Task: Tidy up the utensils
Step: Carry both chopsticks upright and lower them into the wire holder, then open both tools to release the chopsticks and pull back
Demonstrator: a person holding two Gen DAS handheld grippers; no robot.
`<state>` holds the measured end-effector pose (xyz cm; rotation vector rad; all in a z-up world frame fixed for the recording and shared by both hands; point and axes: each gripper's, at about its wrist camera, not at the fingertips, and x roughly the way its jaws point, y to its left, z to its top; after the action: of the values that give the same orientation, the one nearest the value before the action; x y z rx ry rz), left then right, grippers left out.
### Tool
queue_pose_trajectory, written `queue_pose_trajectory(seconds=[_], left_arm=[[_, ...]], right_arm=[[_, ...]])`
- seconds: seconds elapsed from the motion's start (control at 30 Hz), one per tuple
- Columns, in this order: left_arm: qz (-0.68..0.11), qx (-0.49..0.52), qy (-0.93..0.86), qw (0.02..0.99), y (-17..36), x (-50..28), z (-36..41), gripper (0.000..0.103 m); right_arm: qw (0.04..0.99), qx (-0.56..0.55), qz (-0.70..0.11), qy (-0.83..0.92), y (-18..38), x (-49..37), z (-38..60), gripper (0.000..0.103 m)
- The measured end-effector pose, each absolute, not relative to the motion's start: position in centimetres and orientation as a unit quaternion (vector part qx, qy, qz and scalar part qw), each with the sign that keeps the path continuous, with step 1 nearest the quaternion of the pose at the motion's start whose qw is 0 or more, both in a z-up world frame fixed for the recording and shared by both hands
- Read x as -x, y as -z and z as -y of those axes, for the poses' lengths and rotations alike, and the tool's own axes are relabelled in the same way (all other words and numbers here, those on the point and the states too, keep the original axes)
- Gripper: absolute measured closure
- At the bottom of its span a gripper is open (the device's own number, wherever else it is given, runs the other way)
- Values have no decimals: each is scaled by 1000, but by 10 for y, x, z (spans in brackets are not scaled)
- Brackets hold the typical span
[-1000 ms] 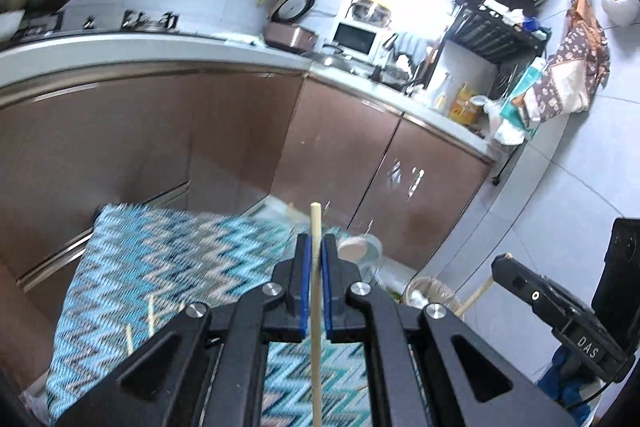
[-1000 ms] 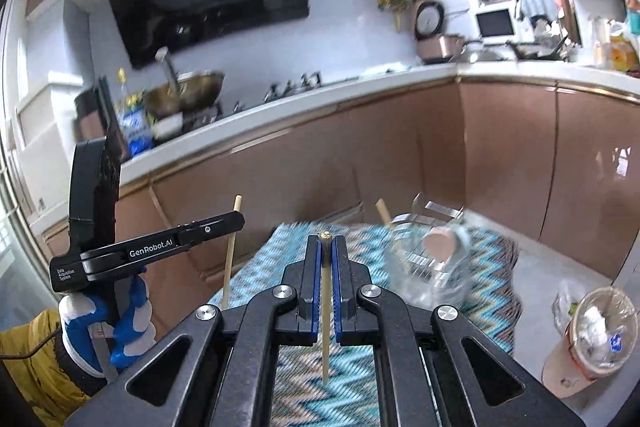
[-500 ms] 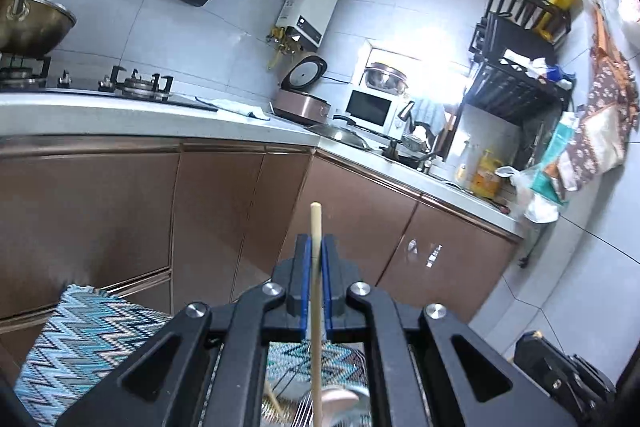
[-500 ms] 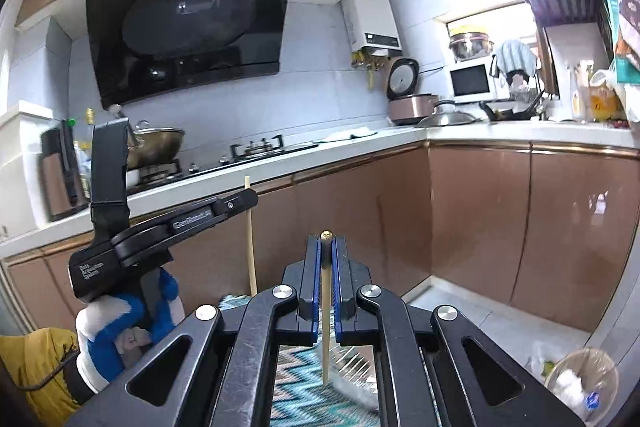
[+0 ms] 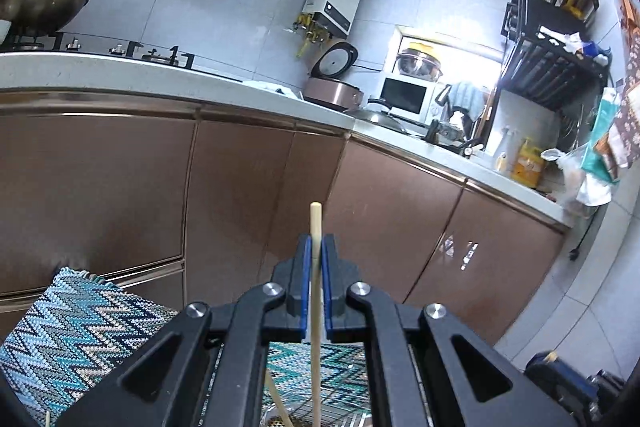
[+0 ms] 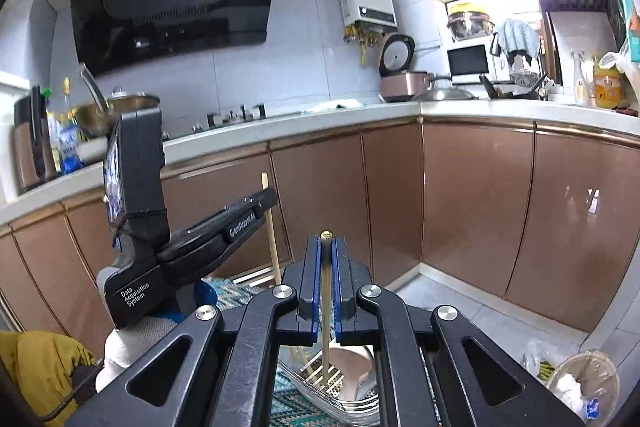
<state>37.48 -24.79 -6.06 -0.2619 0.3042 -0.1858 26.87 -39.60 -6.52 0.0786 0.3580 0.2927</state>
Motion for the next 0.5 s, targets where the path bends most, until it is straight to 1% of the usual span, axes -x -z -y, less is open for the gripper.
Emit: queue_pose_trajectory(seconds=[0.13, 0.27, 0.3, 0.33, 0.37, 0.43, 0.5], left_arm=[[-149, 123, 86, 977, 77, -374, 249, 98], [-164, 117, 90, 975, 86, -370, 246, 96], [-168, 117, 95, 974, 86, -368, 245, 94], [-173, 113, 99, 973, 84, -365, 244, 88], [-174, 111, 101, 973, 81, -362, 244, 81], [-171, 109, 104, 974, 74, -354, 240, 76], [-166, 103, 108, 975, 62, -342, 236, 72]], right_arm=[[970, -39, -197, -137, 88, -274, 395, 98], [968, -45, -210, -131, 103, -273, 396, 98], [968, -48, -211, -130, 105, -272, 397, 97], [967, -51, -214, -127, 107, -270, 398, 93], [968, -52, -215, -121, 108, -267, 400, 84], [968, -60, -212, -116, 106, -260, 404, 73], [970, -63, -207, -109, 100, -253, 406, 70]])
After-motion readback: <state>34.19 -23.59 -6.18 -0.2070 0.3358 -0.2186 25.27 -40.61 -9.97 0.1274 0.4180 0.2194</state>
